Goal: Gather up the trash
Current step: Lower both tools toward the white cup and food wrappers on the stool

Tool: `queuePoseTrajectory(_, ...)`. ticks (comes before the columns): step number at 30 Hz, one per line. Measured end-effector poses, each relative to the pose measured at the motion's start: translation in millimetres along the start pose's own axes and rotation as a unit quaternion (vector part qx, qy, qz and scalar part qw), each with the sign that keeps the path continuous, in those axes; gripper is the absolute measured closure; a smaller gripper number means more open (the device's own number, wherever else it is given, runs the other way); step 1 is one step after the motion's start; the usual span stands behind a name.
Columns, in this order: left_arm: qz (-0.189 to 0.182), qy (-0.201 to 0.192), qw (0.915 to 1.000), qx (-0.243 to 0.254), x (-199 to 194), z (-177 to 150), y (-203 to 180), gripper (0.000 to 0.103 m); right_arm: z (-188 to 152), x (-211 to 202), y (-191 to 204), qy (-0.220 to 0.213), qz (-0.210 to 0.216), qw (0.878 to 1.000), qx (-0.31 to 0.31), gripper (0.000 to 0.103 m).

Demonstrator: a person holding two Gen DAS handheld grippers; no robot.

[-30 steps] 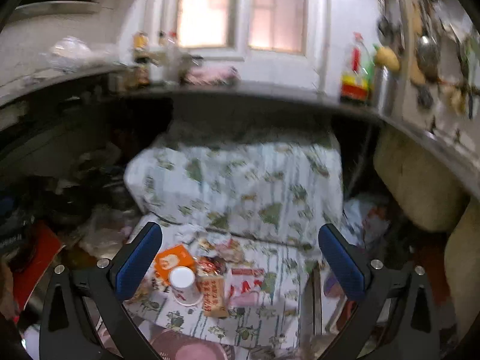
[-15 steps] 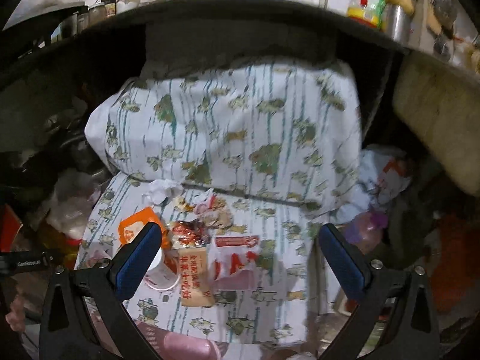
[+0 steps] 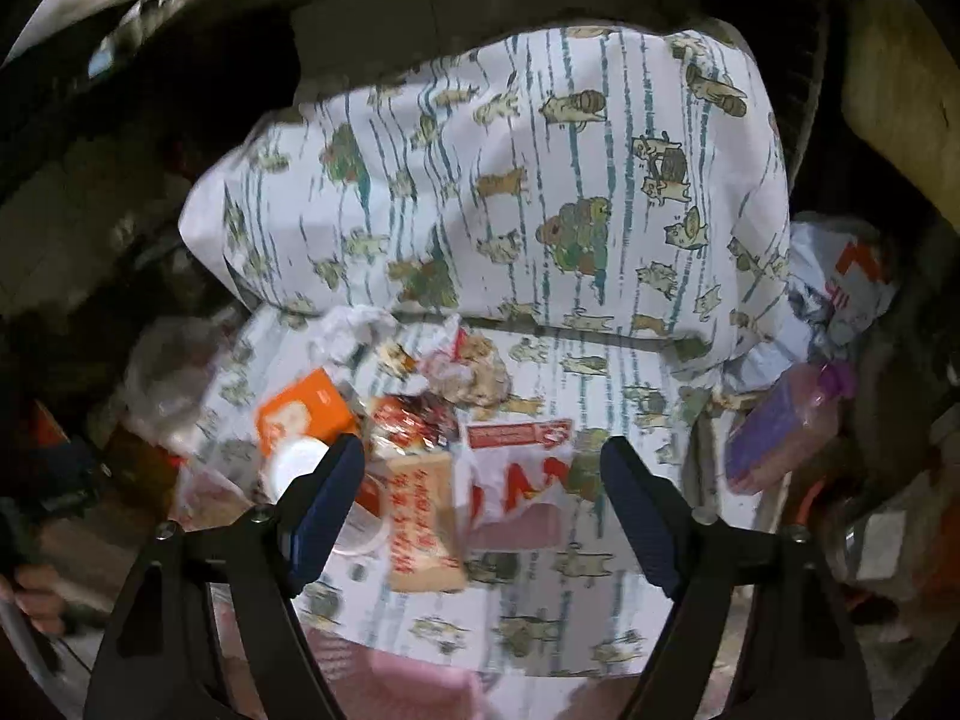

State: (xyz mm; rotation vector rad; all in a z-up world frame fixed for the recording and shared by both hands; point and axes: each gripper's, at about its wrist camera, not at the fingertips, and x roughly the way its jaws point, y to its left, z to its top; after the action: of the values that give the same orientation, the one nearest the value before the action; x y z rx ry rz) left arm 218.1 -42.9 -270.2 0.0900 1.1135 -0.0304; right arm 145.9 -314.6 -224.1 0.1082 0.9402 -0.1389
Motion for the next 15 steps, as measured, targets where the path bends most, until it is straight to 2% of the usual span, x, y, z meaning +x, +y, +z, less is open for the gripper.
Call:
queuePoseTrajectory(1, -0.014, 0.005, 0.9999, -0.005, 4, -1, 1, 0.02, -1, 3, 1, 0.005, -0.008, 1.0, -0.014, 0.048)
queuePoseTrajectory(2, -0.036, 0.012, 0.9992, -0.012, 8, -1, 1, 0.02, -1, 6, 3, 0.009, -0.018, 0.999, -0.028, 0.058)
queuePoseTrajectory(4, -0.072, 0.039, 0.9964, -0.023, 18, 3, -1, 0.02, -1, 9, 3, 0.003, -0.019, 0.999, -0.032, 0.059)
queuePoseTrajectory(5, -0.073, 0.043, 0.9962, -0.023, 22, 5, -4, 0.02, 1, 11, 4, 0.005, -0.014, 0.999, -0.031, 0.059)
queuePoseTrajectory(6, -0.065, 0.039, 0.997, -0.019, 25, 6, -9, 0.02, 2, 13, 5, 0.009, -0.007, 0.999, -0.03, 0.059)
queuePoseTrajectory(7, -0.038, 0.035, 0.9987, -0.002, 32, 8, -16, 0.02, 2, 15, 6, 0.011, -0.002, 1.0, -0.029, 0.061)
queuePoseTrajectory(9, -0.012, 0.042, 0.9989, 0.019, 45, 11, -23, 0.014, 4, 19, 7, 0.017, 0.011, 1.0, -0.025, 0.064)
queuePoseTrajectory(10, -0.01, 0.049, 0.9985, 0.023, 51, 12, -25, 0.013, 4, 22, 8, 0.021, 0.016, 0.999, -0.023, 0.064)
queuePoseTrajectory(13, -0.022, 0.066, 0.9976, 0.003, 64, 14, -18, 0.013, 3, 32, 4, 0.041, 0.025, 0.999, -0.004, 0.065)
queuePoseTrajectory(15, -0.049, 0.089, 0.9945, -0.027, 71, 13, -8, 0.013, 2, 38, -2, 0.055, 0.026, 0.998, 0.018, 0.065)
